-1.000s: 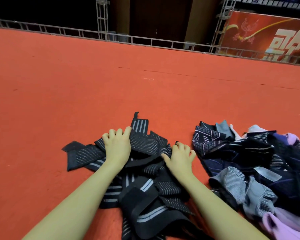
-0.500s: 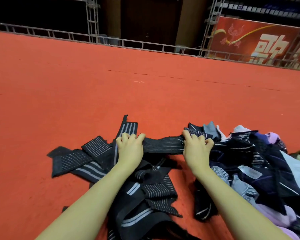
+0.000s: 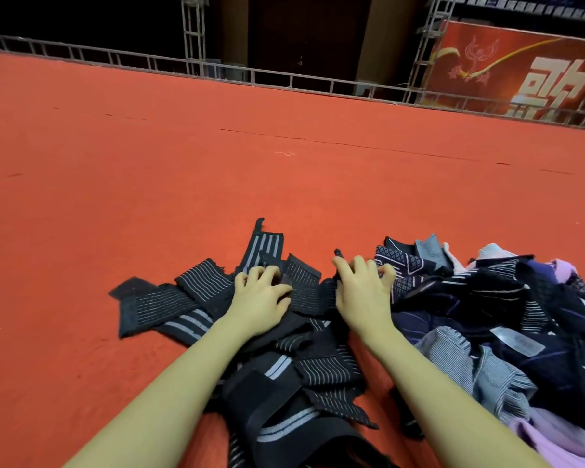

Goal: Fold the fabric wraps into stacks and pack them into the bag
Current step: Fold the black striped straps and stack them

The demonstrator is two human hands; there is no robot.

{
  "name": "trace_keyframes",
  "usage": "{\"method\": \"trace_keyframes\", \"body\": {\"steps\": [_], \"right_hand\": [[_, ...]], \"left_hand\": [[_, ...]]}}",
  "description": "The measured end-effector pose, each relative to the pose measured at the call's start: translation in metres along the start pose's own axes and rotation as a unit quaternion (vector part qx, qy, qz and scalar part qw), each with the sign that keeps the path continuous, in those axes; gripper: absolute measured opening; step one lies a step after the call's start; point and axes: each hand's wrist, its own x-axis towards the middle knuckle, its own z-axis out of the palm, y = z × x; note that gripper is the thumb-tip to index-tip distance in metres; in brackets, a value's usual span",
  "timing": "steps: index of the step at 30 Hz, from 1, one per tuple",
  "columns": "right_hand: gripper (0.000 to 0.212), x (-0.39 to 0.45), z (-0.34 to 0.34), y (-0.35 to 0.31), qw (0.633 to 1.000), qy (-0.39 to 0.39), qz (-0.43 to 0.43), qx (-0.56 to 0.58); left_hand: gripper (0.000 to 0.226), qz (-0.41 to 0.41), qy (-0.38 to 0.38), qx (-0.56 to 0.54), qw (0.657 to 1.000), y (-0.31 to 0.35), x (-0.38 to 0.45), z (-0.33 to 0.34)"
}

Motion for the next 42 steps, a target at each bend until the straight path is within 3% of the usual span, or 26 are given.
{"method": "trace_keyframes", "body": {"steps": [3,6,9,11,13,15,18,22,27,31,38,42], "right_hand": [[0.059,0.004,0.001,-0.021,0.998,0.015,0.000,0.062],[0.024,0.008,0.003,-0.040,0.994,0.008,0.006,0.105],[0.004,0.005,0.017,-0.051,0.990,-0.009,-0.031,0.136],[0.018,0.003,0.022,-0.052,0.985,-0.053,-0.074,0.147],[0.041,0.002,0.018,-0.049,0.970,-0.159,-0.097,0.153],[0.049,0.001,0.015,-0.039,0.950,-0.221,-0.108,0.190],[0.052,-0.004,0.016,-0.029,0.964,-0.160,-0.099,0.189],[0.026,-0.014,0.021,-0.018,0.989,-0.061,0.033,0.133],[0.049,-0.023,0.018,-0.018,0.975,-0.184,0.081,0.097],[0.043,-0.025,0.014,-0.022,0.965,-0.200,0.099,0.136],[0.022,-0.020,-0.015,-0.022,0.957,-0.088,0.138,0.240],[0.029,0.004,-0.029,-0.020,0.953,-0.026,0.139,0.269]], "left_hand": [[0.039,0.020,0.023,-0.038,0.999,-0.004,0.001,0.001],[0.036,0.014,0.044,-0.065,0.997,-0.008,0.000,0.002],[0.033,0.015,0.063,-0.065,0.996,-0.016,-0.002,0.003],[0.031,0.017,0.068,-0.068,0.995,-0.020,-0.003,0.003],[0.030,0.014,0.069,-0.063,0.996,-0.023,-0.004,0.002],[0.030,-0.010,0.078,-0.064,0.995,-0.023,-0.005,0.001],[0.034,-0.048,0.098,-0.062,0.992,-0.014,-0.005,0.000],[0.046,-0.085,0.059,0.017,0.994,0.004,0.001,-0.004],[0.043,-0.112,0.030,0.060,0.991,0.019,0.004,0.000],[0.040,-0.126,0.018,0.013,0.992,0.024,0.002,0.001],[0.037,-0.118,0.160,-0.025,0.980,0.036,-0.009,-0.020],[0.036,-0.108,0.215,-0.032,0.970,0.039,0.005,-0.038]]}}
